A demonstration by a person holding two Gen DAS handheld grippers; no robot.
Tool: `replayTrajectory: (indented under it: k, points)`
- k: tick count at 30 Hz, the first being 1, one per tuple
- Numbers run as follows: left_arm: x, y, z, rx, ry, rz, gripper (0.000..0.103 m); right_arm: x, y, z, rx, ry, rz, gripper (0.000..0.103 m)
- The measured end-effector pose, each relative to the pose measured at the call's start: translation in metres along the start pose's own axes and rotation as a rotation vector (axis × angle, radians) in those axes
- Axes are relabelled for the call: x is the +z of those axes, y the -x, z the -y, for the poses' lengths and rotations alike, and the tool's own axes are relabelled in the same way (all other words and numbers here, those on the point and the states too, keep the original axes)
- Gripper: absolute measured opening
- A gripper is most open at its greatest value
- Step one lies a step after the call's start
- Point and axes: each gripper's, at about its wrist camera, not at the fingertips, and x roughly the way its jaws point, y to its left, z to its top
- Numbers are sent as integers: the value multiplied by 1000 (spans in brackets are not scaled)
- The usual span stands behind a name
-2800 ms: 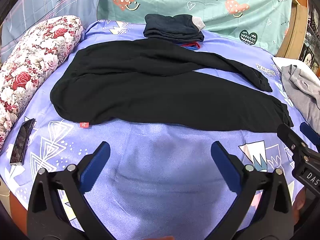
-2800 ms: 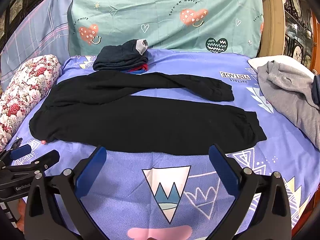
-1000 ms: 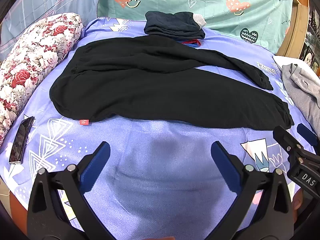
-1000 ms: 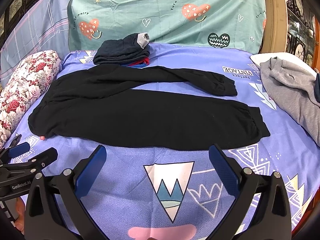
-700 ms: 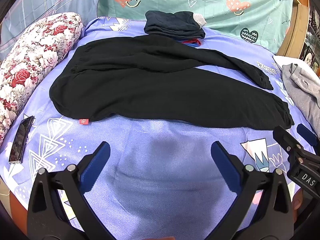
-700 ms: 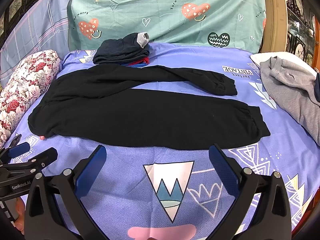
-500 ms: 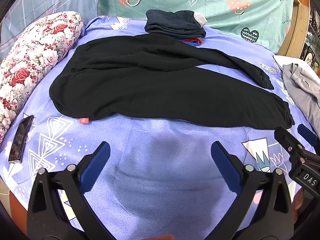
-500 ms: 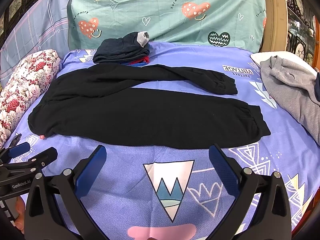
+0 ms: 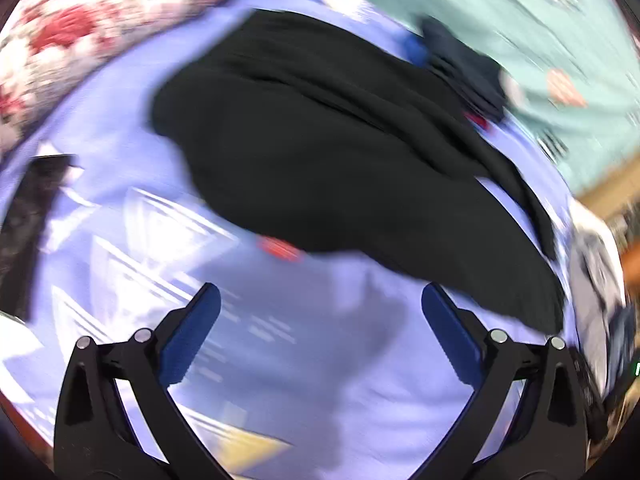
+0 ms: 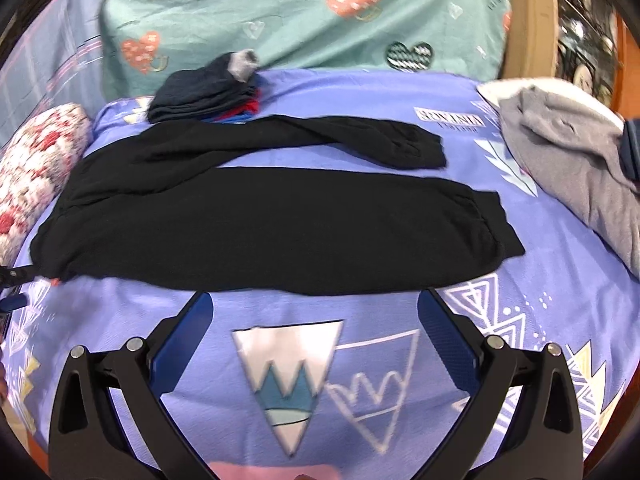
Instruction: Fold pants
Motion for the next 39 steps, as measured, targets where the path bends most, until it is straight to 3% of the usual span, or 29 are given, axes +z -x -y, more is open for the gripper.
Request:
replayTrajectory:
  k: [5,10,13,16,18,20,25,30,32,34,39]
  points:
    - [39,-13,-46,143,121,31,101,13,-10,22,-42,-44,-24,102]
    - [73,-38,-59,153,100,8,101,29,-17,37,-80,-97,-33,102]
    - [87,-57,-65,176,94,-18,95,39,-19,36,-86,-71,-36,102]
    - [94,-71,-70,88,157,-69,67,49,-23,39,-111,-25,-53,102]
    - [94,-74,-66,32,141,-77,18,53,-24,52,-128,-51,-60,102]
    - [96,-74,-61,26,125,-69,9,59,-27,75,-144,-115,-73,102]
    - [96,-65,-58,8,127,-31,6,66,-40,134,-273,-276,-143,102]
    - [96,-64,-58,-15,161,-37,6,70,-76,165,-205,-314,-238,101]
    - [97,-65,-55,-19,162,-38,6,68,-89,170,-164,-349,-294,94]
    - [97,-65,-53,-20,164,-39,6,64,-94,172,-112,-380,-318,94]
    - [98,-69,-52,-26,173,-45,6,55,-100,180,-100,-441,-354,94]
